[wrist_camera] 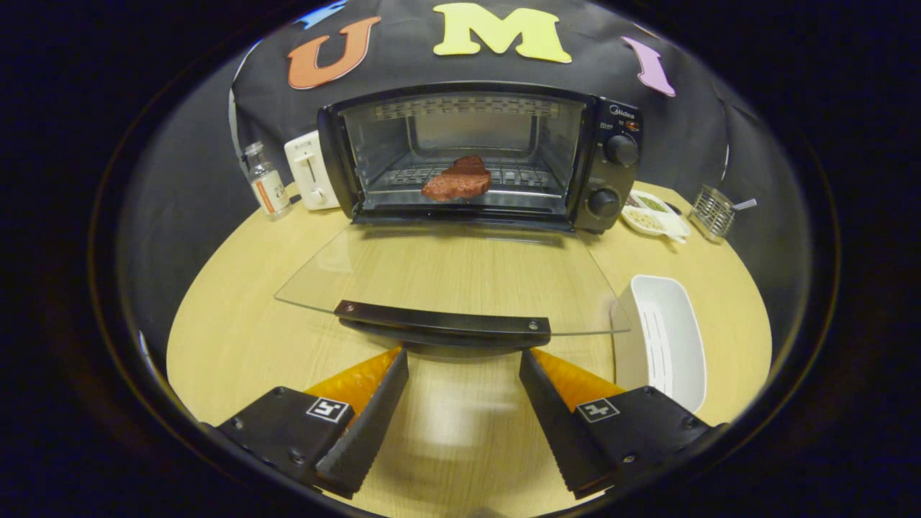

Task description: Open the toaster oven, put the food inside, and close the toaster oven door.

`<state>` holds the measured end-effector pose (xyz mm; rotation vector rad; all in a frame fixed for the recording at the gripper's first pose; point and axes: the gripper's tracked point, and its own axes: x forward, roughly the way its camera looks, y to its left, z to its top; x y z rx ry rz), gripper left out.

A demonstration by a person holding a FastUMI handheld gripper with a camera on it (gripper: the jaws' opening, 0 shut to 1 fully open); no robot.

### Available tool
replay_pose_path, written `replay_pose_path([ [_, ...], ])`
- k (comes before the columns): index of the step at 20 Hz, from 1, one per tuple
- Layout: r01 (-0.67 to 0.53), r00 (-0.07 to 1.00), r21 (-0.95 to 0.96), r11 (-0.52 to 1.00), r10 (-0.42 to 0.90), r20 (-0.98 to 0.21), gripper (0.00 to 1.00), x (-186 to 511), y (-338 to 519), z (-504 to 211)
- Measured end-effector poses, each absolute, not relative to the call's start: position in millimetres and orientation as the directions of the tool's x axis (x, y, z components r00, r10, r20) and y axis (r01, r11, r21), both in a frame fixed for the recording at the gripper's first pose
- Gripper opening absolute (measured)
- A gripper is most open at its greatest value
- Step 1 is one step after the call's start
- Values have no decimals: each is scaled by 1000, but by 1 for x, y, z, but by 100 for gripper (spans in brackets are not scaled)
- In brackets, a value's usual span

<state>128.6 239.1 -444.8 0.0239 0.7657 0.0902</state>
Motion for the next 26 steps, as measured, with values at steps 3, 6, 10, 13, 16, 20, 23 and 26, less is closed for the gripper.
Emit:
replay_pose_path([
  [3,-77,730,60,995,98,-677,99,131,240,-423],
  [6,-78,738,77,994,110,-666,99,136,241,-400],
  [10,-78,774,83,994,113,-623,99,154,241,-364],
  [13,-78,803,86,993,114,-585,100,176,242,-335],
  [16,-81,835,37,996,88,-544,100,205,239,-310],
  [20,-76,859,20,997,76,-506,100,240,249,-296],
  [23,-75,863,22,997,76,-499,100,239,245,-290],
  [26,-56,858,47,997,72,-509,100,231,237,-292],
])
